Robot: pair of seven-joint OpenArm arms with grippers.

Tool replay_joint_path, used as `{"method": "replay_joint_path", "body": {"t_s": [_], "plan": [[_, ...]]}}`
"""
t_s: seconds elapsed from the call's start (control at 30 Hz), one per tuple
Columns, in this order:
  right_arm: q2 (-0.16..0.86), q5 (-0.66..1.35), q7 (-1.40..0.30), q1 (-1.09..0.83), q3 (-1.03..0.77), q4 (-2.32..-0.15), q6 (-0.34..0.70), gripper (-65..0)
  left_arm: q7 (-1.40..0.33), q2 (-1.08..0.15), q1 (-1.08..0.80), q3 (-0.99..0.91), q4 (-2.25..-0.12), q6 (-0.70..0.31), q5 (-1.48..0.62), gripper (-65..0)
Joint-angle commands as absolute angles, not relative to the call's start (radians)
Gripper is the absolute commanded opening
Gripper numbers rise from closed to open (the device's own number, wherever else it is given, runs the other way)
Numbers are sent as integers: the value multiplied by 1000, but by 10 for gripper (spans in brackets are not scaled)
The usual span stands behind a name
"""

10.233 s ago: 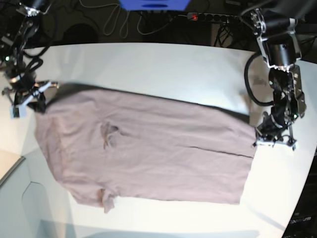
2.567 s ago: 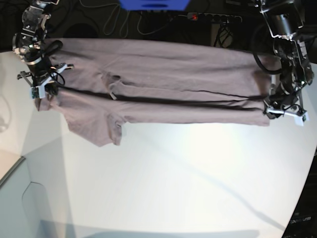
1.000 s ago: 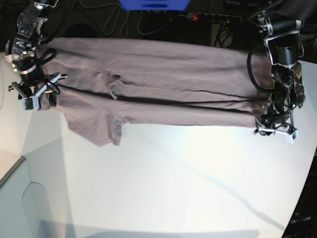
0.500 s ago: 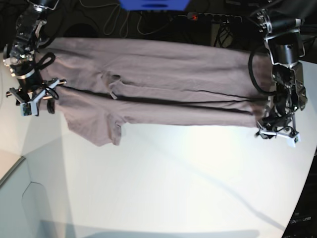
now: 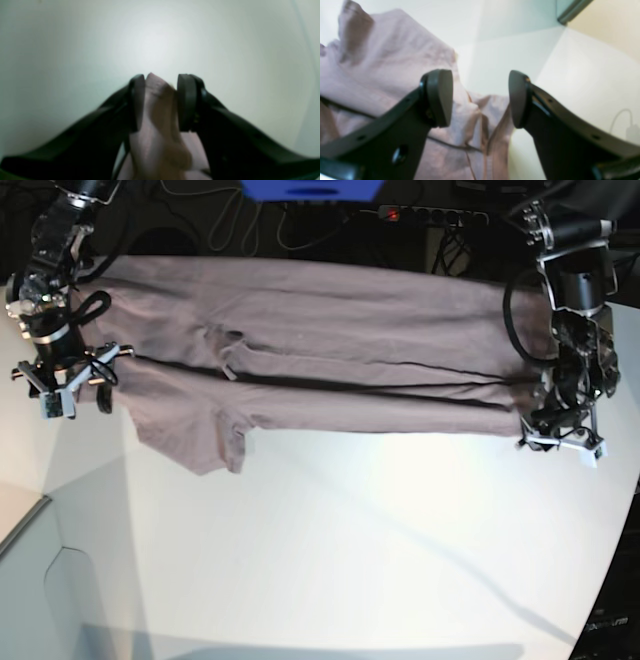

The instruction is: Layout the t-shirt on the table in an organized manner, then fold the t-shirt properly

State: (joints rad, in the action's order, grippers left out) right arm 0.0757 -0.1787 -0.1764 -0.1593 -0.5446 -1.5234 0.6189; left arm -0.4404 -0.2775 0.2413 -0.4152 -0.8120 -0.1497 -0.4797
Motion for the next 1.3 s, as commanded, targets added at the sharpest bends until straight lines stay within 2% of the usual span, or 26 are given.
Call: {"method": "replay_joint_path", "body": {"t_s": [0.0, 0.2, 0.33, 0.7, 0.93, 1.03, 1.2, 1.27], "plan": [[90, -165, -151, -150, -547, -1541, 615, -291, -430, -294, 262, -417, -822, -148, -481, -433], [91, -165, -151, -131, -547, -1541, 615, -291, -429, -295, 262, -417, -816, -143, -481, -433], [91, -165, -151, -124, -547, -1541, 615, -285, -429, -295, 262, -410, -816, -82, -481, -433], [91, -165, -151, -81, -547, -1537, 615, -270, -429, -294, 262, -369, -814, -81, -440, -434], [104, -166, -153, -8, -544, -1446, 615, -273, -429, -286, 262, -369, -814, -81, -406, -439], [114, -166, -166, 15, -499, -1386, 615, -273, -429, -288, 262, -369, -814, -81, -406, -490], [140, -166, -255, 59, -406, -1328, 615, -269, -430, -288, 262, -367, -814, -81, -409, -632], [140, -166, -275, 84, -397, -1303, 615, -269, -437, -288, 262, -367, -814, -81, -410, -650]]}}
